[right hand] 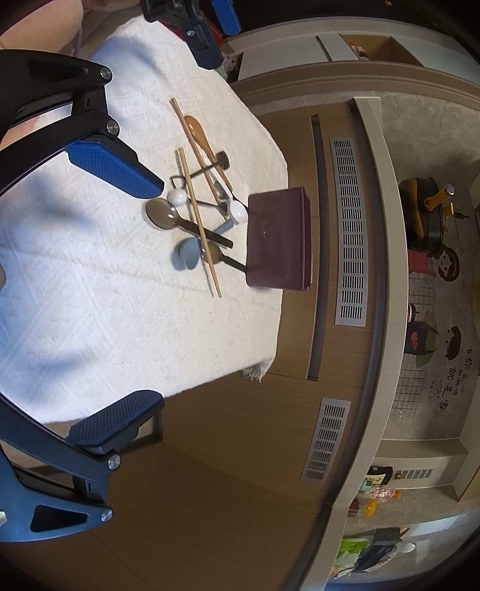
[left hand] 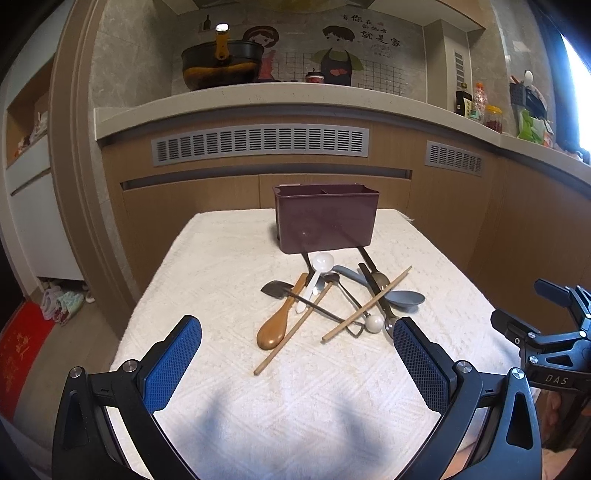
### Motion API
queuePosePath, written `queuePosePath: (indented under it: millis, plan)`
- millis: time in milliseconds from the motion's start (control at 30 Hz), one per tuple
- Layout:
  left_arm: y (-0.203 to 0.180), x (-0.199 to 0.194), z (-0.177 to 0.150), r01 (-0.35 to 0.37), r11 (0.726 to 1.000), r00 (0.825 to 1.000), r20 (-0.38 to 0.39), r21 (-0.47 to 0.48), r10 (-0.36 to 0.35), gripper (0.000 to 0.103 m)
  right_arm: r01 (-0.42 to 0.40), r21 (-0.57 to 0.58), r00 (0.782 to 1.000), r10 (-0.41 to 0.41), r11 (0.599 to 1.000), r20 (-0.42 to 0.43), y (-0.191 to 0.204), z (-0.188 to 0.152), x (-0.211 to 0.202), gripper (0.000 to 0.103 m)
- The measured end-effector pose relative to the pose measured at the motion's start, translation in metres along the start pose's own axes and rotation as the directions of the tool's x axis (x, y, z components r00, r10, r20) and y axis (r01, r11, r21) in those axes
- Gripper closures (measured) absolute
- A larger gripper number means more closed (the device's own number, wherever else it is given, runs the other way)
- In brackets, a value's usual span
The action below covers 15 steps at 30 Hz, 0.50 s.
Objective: Organize utensils
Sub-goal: 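Grasp the white plastic spoon with the left tool while the right tool grasps a chopstick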
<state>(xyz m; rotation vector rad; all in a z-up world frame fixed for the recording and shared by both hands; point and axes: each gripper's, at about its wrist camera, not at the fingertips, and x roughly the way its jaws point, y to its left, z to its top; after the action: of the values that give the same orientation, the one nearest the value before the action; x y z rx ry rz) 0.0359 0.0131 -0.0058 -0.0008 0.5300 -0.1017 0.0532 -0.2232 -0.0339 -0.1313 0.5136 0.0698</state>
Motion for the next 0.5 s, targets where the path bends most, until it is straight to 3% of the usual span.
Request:
queuePosePath:
  millis: [200,400,500]
  plan:
    - [0.003,0.044,0.019,0.053,0.998,0.994,-0.096,0.018,-0.051,0.000,0.020,-0.046,1.000,-0.021,0.999,-0.022,0.000,0.020,0.028,0.000]
    - [0.005,0.086,0.033,0.078,0.994,0.987,-0.147,0.071,-0.067,0.000,-0.037,-0.088,0.996,0.029,0.995,-0.082,0.003,0.042,0.069,0.000]
    - [0.009,0.109,0.041,0.119,0.991,0.978,-0.181,0.062,-0.106,0.001,-0.015,-0.116,0.996,0.004,0.993,-0.094,0.009,0.054,0.094,0.000]
